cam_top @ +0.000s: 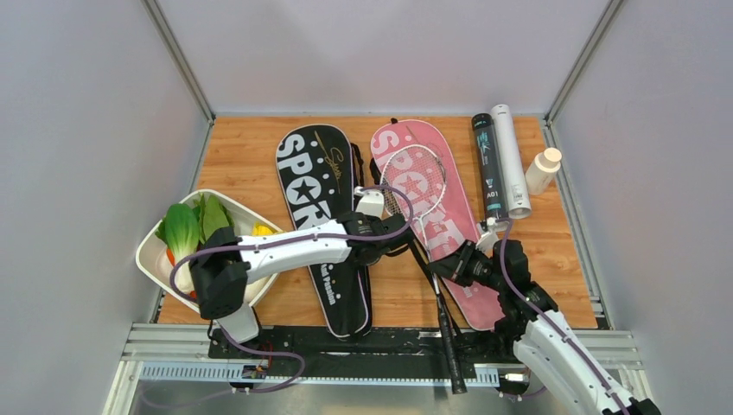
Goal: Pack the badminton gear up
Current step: Place the racket in the racket bag.
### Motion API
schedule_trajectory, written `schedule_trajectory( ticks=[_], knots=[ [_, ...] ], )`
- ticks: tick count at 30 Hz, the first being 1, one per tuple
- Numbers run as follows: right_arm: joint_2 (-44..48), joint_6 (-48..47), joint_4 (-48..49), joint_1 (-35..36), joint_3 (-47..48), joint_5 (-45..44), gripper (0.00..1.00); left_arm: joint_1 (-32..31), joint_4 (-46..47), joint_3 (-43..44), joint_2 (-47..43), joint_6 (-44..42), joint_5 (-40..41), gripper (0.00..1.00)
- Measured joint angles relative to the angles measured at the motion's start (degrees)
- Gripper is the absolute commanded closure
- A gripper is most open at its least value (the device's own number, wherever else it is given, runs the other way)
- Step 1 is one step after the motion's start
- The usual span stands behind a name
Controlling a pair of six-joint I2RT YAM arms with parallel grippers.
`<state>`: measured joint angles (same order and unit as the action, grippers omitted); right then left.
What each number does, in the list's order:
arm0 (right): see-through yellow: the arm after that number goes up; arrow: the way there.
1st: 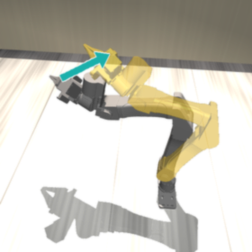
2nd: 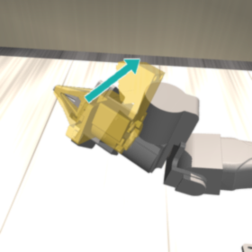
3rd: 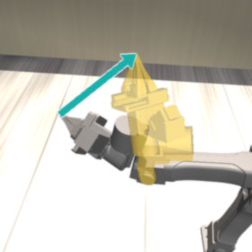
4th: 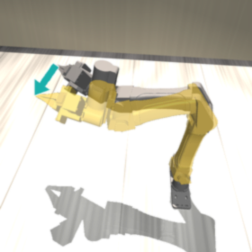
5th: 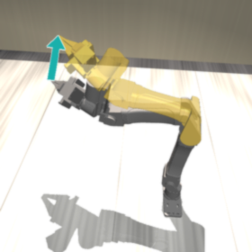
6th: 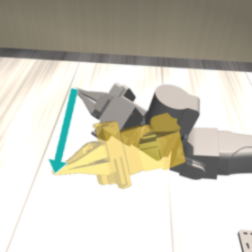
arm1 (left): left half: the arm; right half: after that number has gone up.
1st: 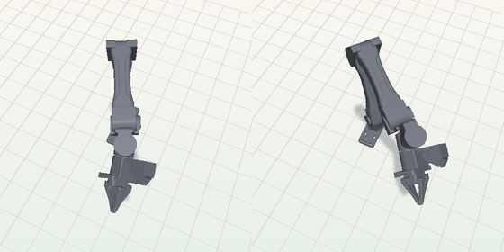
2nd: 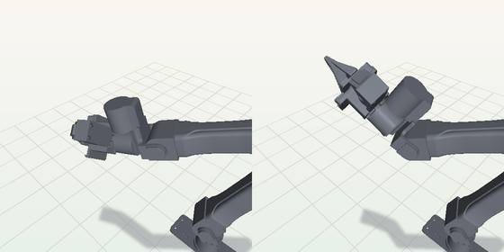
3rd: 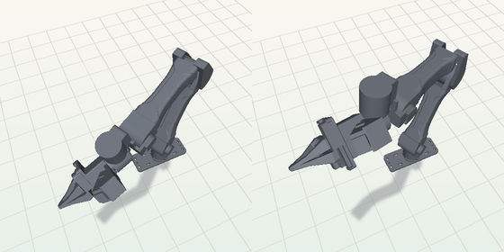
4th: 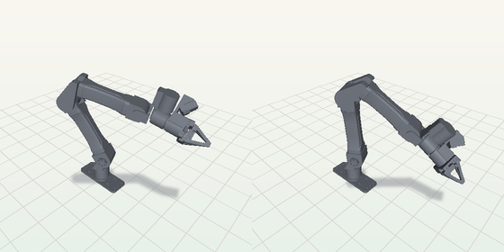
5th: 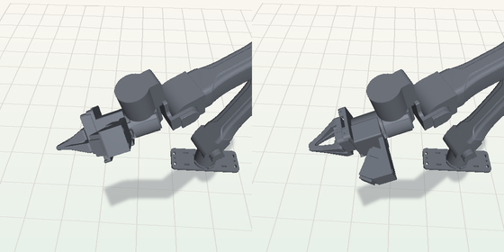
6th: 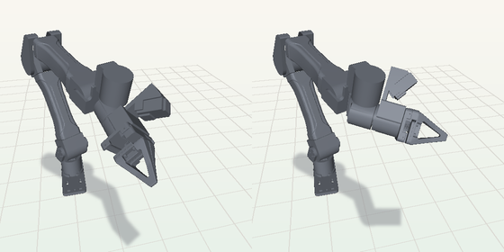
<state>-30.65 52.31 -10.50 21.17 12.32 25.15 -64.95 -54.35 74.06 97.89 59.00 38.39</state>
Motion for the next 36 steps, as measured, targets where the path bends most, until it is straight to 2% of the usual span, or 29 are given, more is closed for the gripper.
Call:
schedule_trajectory(
  ticks=[4, 10, 21, 29, 36],
  knots=[
    [3.4, 0.1, -1.2, 0.0, -1.7, 4.8, 1.0, 0.2, -0.3, -1.1, -5.3, 0.5, 1.0, 1.0],
    [6.2, 1.7, -1.2, 0.0, -2.6, 10.3, 1.0, 0.3, -0.9, -3.8, -8.2, 1.2, 1.1, 1.0],
    [2.8, 5.2, 2.6, 1.2, -7.0, 16.6, 1.0, 0.4, 0.3, -6.7, -12.5, 2.2, 1.1, 1.0],
    [2.2, 10.3, 10.5, 2.0, -8.7, 18.4, 1.0, 0.4, 2.2, -9.6, -14.3, 2.5, 0.7, 1.0],
    [-5.6, 14.7, 19.7, 5.7, -10.3, 16.6, 1.0, 0.5, 7.6, -14.5, -19.5, 2.2, 0.0, 1.0]
  ],
)
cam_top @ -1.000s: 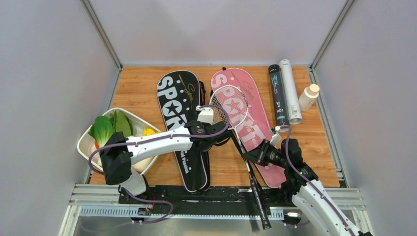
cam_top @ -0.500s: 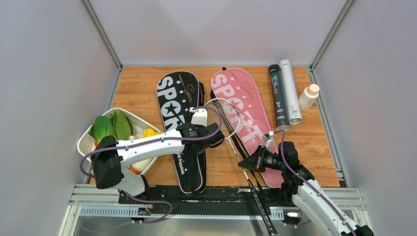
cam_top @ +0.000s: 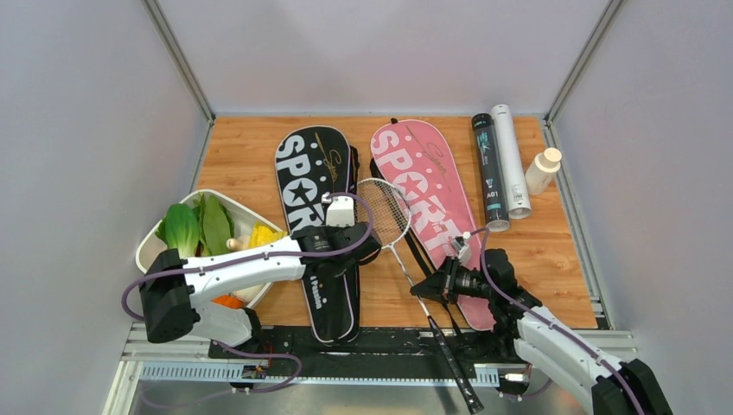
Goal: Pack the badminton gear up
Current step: Place the racket in the racket bag.
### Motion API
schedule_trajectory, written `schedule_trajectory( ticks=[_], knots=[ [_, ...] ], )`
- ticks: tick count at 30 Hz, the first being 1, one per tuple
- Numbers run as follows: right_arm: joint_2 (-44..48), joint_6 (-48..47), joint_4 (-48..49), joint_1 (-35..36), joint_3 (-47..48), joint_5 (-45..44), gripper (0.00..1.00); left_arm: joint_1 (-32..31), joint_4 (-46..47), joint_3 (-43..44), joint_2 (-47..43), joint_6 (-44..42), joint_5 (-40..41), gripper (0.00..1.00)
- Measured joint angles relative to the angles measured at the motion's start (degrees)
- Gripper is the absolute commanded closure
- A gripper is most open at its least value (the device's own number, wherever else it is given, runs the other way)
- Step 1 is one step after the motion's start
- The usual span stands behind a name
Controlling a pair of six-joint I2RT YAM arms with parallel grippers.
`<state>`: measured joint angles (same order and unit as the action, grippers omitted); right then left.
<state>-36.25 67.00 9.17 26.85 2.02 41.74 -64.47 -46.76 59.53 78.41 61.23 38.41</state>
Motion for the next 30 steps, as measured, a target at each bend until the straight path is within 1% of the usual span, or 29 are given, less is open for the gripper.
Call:
schedule_trajectory(
  ticks=[5, 11, 16, 22, 30],
  knots=[
    [-6.4, 0.6, 4.7, 3.3, 1.6, -1.7, 1.0, 0.0, 3.2, -2.5, -1.2, -0.5, -1.2, 1.0],
    [-11.8, 3.2, 13.1, 6.9, 3.2, -6.9, 1.0, 0.0, 7.1, -5.4, -2.2, -0.9, -3.6, 1.0],
    [-19.4, 4.9, 20.4, 10.3, 4.9, -11.3, 1.0, 0.0, 9.2, -6.5, -4.1, -1.2, -4.6, 1.0],
    [-34.3, 5.8, 29.1, 11.3, 11.1, -11.8, 1.0, 0.1, 13.3, -9.1, -6.3, -2.1, -6.4, 1.0],
    [-53.4, 6.2, 39.7, 12.5, 19.6, -10.0, 1.0, 0.1, 16.4, -12.1, -9.6, -3.5, -8.0, 1.0]
  ],
)
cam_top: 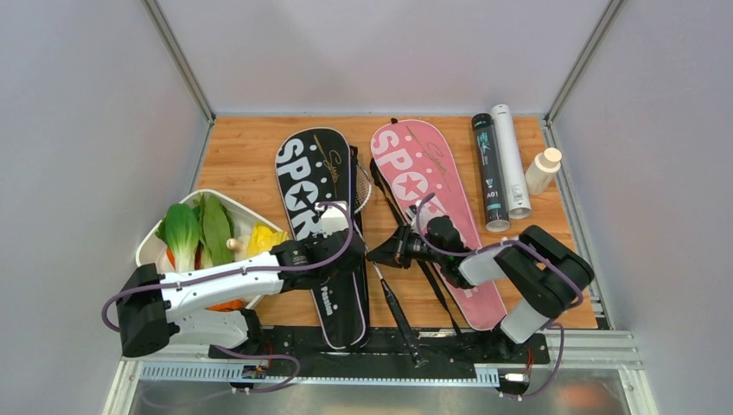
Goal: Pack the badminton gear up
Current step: Place the racket in the racket bag.
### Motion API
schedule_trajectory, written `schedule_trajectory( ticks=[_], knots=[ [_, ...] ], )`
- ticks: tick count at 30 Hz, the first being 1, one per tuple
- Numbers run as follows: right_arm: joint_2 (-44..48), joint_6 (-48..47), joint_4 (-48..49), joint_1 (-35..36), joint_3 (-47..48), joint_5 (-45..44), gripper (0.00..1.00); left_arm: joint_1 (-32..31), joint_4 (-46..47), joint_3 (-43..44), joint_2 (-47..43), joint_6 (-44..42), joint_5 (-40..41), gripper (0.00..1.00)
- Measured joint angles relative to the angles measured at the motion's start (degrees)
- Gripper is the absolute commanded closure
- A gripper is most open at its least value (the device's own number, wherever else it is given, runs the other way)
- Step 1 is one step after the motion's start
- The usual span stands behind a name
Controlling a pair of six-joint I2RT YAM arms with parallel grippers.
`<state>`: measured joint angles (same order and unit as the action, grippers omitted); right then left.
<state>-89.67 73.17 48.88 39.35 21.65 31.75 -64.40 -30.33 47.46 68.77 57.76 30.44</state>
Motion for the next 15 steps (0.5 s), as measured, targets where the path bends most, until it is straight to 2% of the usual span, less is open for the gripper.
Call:
schedule_trajectory(
  ticks=[5, 15],
  knots=[
    [-8.5, -1.1, 3.4, 0.8, 5.1, -1.4, 1.0, 0.0, 1.8, -1.7, -1.9, 0.0, -1.1, 1.0],
    [-19.0, -3.9, 2.3, 3.7, 17.0, -11.9, 1.0, 0.0, 6.7, -5.8, -4.2, 2.6, -6.4, 1.0]
  ],
)
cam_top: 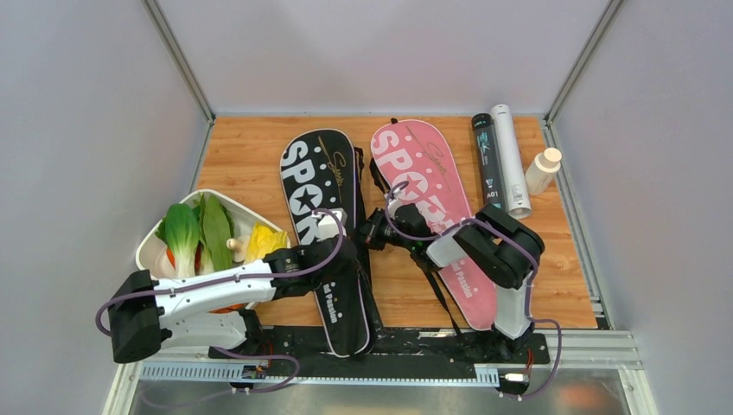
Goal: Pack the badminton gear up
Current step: Place the racket in the racket bag.
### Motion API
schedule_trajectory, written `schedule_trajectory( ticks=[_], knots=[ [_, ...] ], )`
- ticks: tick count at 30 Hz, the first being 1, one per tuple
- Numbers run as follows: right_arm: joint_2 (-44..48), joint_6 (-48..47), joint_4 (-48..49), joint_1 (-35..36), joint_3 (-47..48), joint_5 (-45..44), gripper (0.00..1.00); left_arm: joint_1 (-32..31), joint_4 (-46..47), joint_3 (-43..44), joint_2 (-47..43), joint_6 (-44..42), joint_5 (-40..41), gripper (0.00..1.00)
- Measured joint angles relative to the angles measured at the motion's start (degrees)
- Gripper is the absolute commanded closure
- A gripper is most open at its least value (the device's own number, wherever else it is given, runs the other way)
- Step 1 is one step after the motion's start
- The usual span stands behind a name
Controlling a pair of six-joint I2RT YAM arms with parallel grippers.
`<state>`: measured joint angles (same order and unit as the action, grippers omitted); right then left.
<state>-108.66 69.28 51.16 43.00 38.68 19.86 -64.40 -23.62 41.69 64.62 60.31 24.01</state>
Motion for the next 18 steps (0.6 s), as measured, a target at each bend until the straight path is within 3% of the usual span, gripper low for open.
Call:
schedule_trajectory(
  ticks=[10, 18],
  knots=[
    [-10.7, -2.0, 0.4, 2.6, 8.3, -5.9, 0.98, 0.6, 5.3, -7.2, -4.3, 4.6, -1.7, 1.0],
    [-14.6, 6.0, 5.7, 5.0, 9.1, -11.8, 0.9, 1.1, 5.3, -8.9, -8.4, 6.4, -0.4, 1.0]
  ],
)
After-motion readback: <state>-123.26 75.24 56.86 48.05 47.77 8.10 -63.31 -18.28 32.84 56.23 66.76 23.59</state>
